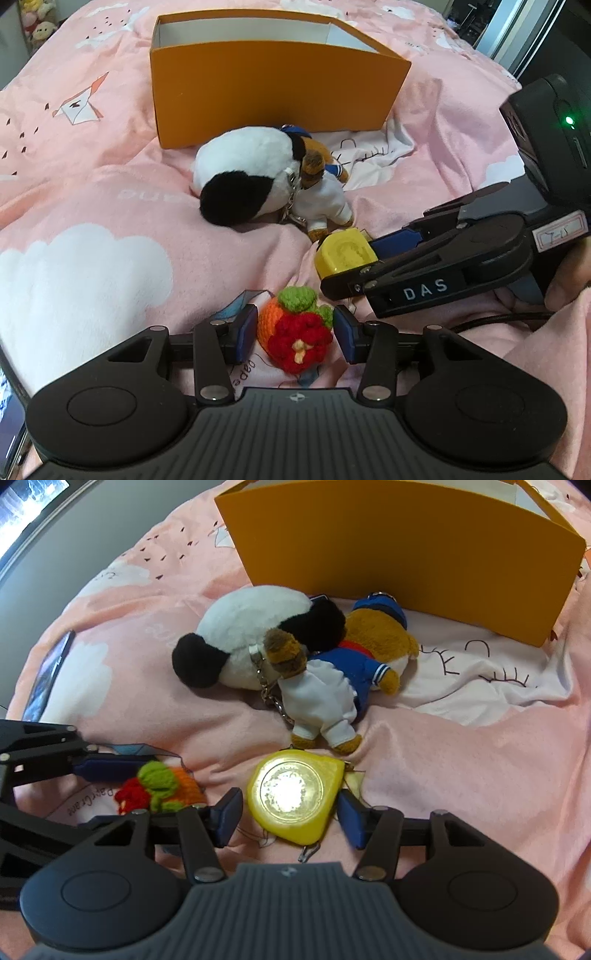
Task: Organize objects
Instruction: 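Grasp the yellow tape measure with the right gripper while the left gripper grasps the crocheted fruit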
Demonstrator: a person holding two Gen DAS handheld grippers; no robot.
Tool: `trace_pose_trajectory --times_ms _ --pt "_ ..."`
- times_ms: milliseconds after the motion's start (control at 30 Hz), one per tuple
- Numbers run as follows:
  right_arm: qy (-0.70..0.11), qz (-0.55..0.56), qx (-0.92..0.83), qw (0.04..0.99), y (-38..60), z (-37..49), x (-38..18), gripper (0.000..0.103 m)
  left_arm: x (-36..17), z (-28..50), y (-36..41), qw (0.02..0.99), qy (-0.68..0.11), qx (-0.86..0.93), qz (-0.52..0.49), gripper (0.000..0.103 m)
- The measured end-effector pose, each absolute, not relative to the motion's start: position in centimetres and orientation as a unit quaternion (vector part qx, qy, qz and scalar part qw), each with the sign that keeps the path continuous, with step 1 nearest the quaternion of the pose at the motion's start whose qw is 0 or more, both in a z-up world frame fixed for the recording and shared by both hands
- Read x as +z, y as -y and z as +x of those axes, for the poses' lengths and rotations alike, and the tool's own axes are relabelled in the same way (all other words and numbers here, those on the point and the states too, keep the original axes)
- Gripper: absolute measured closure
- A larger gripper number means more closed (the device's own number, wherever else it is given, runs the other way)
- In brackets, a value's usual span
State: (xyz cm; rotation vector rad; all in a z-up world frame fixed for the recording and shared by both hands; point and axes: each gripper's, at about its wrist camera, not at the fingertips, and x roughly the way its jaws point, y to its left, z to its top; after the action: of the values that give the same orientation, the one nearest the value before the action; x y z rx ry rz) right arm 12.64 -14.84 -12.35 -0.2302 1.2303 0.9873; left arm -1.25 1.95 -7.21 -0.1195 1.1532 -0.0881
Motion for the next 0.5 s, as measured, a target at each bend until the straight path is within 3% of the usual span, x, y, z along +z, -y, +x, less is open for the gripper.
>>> trace_pose_trajectory --times_ms 500 --pt "-0.536 -0.061 0.444 0.715 17.3 13.2 -10.0 0.049 -5.6 -1.6 -4.0 0.849 -0.509 -0.053 -0.132 0.054"
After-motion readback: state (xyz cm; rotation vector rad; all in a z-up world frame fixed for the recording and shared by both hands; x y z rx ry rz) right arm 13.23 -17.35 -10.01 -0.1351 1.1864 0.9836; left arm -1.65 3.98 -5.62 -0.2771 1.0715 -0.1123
